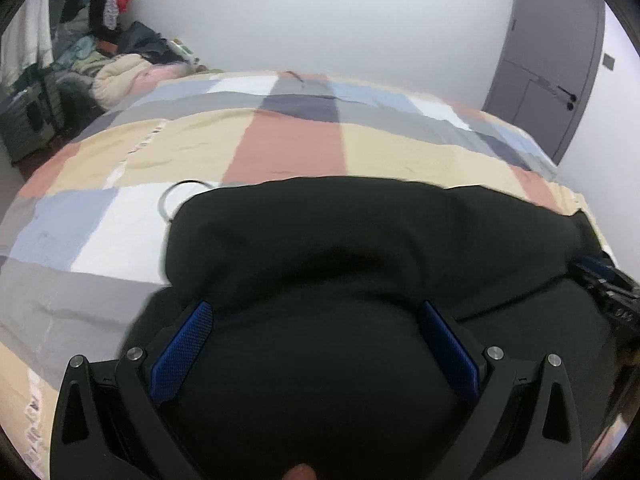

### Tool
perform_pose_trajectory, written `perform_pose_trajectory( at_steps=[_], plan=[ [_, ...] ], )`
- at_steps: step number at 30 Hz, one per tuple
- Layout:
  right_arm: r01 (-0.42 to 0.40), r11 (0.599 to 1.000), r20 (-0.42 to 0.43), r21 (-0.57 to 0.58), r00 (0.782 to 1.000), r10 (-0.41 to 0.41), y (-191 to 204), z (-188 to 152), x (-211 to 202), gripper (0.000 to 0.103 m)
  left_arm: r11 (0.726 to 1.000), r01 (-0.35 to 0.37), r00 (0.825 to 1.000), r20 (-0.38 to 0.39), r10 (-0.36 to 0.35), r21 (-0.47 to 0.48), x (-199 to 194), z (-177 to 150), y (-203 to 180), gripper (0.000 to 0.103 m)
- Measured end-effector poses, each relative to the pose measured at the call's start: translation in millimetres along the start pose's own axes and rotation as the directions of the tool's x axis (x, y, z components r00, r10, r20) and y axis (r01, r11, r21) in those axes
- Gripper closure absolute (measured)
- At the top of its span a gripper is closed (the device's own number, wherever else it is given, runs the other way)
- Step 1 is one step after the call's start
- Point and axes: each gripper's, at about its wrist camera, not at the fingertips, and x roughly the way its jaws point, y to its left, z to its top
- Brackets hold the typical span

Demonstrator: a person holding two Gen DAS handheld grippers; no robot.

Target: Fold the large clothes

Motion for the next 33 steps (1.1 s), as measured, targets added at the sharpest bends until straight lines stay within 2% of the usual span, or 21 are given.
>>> perform_pose_trajectory(
  at_steps=[3, 9, 13, 16, 22, 26, 31, 33],
  plan=[
    [0.010, 1.000, 0.004, 0.008, 1.000, -0.010, -13, -3, -2, 0.028, 1.000, -0.004, 1.000, -0.006, 0.004, 0.007, 0, -6, 11, 0.000],
    [0.002, 0.995, -0.006, 0.100, 1.000, -0.001, -49, -11, -8, 0.027, 1.000, 0.003, 1.000, -0.010, -0.003, -0.018, -8, -13, 24, 0.000],
    [0.029, 0.995, 0.022, 0.092, 0.999, -0.031, -47, -4, -28, 0.023, 0.999, -0.029, 1.000, -0.006, 0.029, -0.023, -22, -9, 23, 0.000],
    [0.023, 0.998, 0.050, 0.055, 0.998, -0.026, -36, 6, -51, 0.015, 0.999, -0.038, 0.999, 0.010, 0.039, -0.023, -45, -2, 16, 0.000],
    [-0.047, 0.998, 0.163, 0.036, 0.986, 0.041, -13, 36, -118, 0.001, 0.999, -0.030, 0.995, 0.099, 0.031, -0.012, -126, 14, -7, 0.000],
    [-0.094, 0.995, 0.242, 0.031, 0.967, 0.084, 3, 56, -174, 0.000, 1.000, -0.022, 0.985, 0.171, 0.019, 0.014, -190, 22, -23, 0.000],
    [-0.100, 0.995, 0.312, -0.004, 0.945, 0.096, 29, 73, -243, 0.000, 0.999, -0.003, 0.969, 0.247, -0.006, 0.037, -268, 21, -43, 0.000],
    [-0.108, 0.994, 0.349, -0.033, 0.930, 0.112, 41, 74, -274, 0.000, 0.999, -0.003, 0.961, 0.276, -0.012, 0.053, -298, 17, -52, 0.000]
  ],
)
